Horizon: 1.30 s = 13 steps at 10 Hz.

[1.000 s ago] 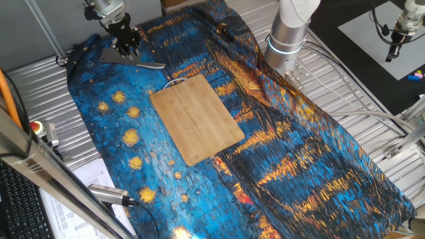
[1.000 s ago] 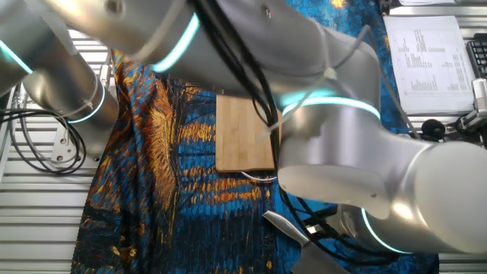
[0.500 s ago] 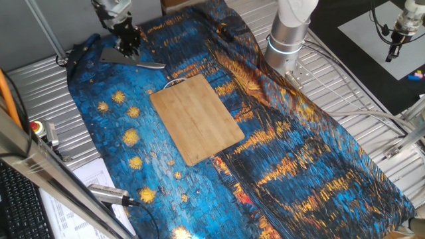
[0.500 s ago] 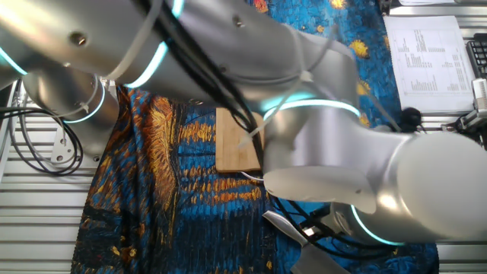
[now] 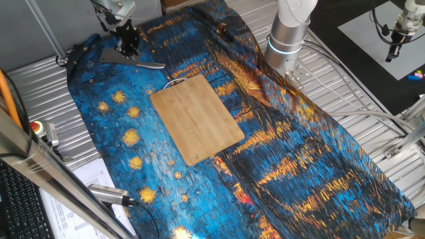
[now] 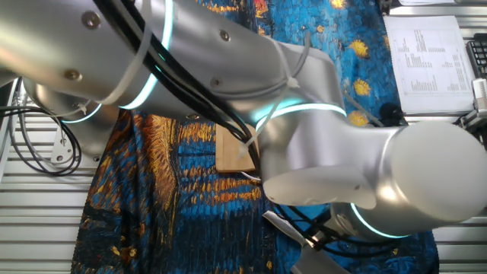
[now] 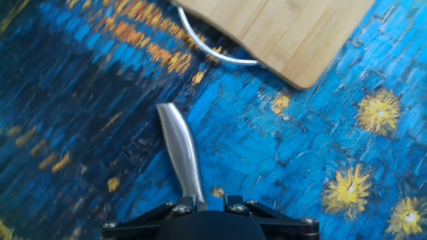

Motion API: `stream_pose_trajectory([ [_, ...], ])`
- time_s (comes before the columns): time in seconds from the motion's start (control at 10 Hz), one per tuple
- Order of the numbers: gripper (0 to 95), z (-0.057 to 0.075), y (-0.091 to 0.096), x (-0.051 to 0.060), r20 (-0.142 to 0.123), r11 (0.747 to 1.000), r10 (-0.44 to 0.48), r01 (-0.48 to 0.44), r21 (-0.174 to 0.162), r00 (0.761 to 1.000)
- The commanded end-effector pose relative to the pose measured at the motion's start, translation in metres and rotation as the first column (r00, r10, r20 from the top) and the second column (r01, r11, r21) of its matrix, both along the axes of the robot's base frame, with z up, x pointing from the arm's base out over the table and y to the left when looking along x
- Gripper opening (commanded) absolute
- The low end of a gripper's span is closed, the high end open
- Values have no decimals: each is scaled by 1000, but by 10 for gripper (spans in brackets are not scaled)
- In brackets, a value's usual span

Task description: Put the knife on the cutting board

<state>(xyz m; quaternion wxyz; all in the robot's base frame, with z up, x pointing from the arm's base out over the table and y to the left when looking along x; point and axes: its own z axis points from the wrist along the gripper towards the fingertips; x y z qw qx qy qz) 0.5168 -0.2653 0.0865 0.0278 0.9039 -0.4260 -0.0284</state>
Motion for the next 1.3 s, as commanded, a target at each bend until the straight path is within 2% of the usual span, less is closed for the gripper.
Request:
stream_pose_trajectory([
  [0.1, 190, -2, -3, 0, 2, 1000, 3, -3, -16, 1000],
  [0.3, 190, -3, -4, 6, 0, 1000, 17, -17, -23, 1000],
  [0.4, 190, -3, -4, 7, -2, 999, 21, -21, -36, 1000],
  [0.7, 190, -8, -5, -1, -3, 999, 23, -23, -35, 1000],
  [0.8, 380, -9, -6, -4, 0, 999, 18, -18, -33, 1000],
  [1.0, 380, -10, -5, -5, -1, 999, 24, -24, -31, 1000],
  [1.2, 380, -11, -5, -6, -14, 998, -53, 54, 18, 998],
  [1.3, 380, -11, -5, -6, -23, 998, -57, 58, 14, 998],
])
